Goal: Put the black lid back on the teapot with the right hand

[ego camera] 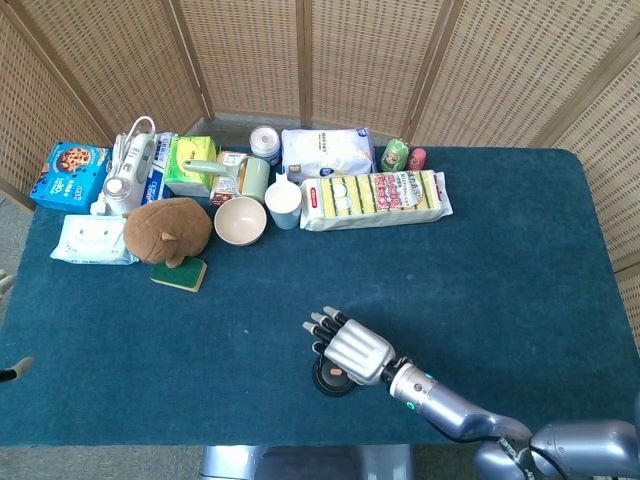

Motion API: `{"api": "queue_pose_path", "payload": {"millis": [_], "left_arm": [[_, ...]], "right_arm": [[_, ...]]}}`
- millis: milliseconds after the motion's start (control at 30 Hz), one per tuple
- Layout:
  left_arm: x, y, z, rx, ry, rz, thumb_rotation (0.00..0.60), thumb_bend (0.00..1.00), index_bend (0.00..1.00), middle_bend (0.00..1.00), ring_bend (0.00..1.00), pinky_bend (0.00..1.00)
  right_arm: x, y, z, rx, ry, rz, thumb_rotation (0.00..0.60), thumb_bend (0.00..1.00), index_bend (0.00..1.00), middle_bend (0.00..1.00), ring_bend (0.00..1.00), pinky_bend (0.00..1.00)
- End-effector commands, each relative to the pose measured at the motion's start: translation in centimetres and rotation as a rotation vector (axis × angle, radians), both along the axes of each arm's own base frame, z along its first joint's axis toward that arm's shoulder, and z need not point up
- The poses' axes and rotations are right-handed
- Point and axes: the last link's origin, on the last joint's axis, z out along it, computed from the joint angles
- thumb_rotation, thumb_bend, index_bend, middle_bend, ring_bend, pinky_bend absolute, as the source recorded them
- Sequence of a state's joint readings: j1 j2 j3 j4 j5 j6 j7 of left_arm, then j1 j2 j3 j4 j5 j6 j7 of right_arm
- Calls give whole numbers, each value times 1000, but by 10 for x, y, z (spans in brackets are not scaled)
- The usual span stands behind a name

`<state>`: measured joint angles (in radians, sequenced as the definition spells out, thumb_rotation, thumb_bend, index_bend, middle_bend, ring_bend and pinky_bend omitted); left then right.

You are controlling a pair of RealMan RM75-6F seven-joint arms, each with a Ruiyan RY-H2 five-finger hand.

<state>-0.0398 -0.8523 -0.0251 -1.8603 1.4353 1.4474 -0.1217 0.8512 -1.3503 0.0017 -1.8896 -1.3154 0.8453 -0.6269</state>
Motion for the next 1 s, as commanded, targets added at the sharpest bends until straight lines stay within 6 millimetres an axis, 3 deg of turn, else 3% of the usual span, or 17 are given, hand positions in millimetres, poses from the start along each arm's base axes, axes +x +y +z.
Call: {"api": "queue_pose_path", "payload": {"millis": [33, 167, 300, 500, 700, 800, 867, 900, 1000], "left_arm": [[0, 0, 0, -2, 1, 1, 600, 86, 0, 0, 0, 0], [0, 0, -1, -4, 3, 0, 600, 87, 0, 0, 0, 0], [1, 0, -1, -4, 3, 0, 600, 87, 0, 0, 0, 0], [1, -1, -2, -4, 4, 0, 600, 86, 0, 0, 0, 0], [2, -2, -2, -5, 2, -4, 600, 86, 0, 0, 0, 0], [2, -2, -1, -3, 0, -5, 600, 86, 0, 0, 0, 0], [2, -3, -1, -3, -3, -8, 600, 86, 0, 0, 0, 0], [2, -3, 0, -1, -4, -9, 600, 86, 0, 0, 0, 0], [2, -3, 1, -1, -6, -10, 600, 86, 0, 0, 0, 0]], "right_arm": [[3, 1, 13, -26, -24, 9, 600, 289, 305, 70, 29, 67], [4, 2, 28, -47, -67, 13, 600, 270, 269, 90, 54, 74], [0, 0, 43, -70, -126, 13, 600, 177, 207, 92, 59, 69], [-16, -21, 62, -130, -240, 25, 600, 156, 199, 91, 62, 73], [-50, -65, 88, -240, -326, 43, 600, 153, 199, 116, 92, 105], [-76, -90, 109, -353, -346, 52, 597, 137, 200, 134, 93, 100], [-106, -102, 124, -437, -323, 8, 583, 125, 202, 138, 89, 93], [-125, -102, 132, -470, -314, -57, 573, 121, 202, 135, 86, 92], [-139, -95, 139, -488, -312, -125, 527, 100, 202, 121, 57, 74]]}}
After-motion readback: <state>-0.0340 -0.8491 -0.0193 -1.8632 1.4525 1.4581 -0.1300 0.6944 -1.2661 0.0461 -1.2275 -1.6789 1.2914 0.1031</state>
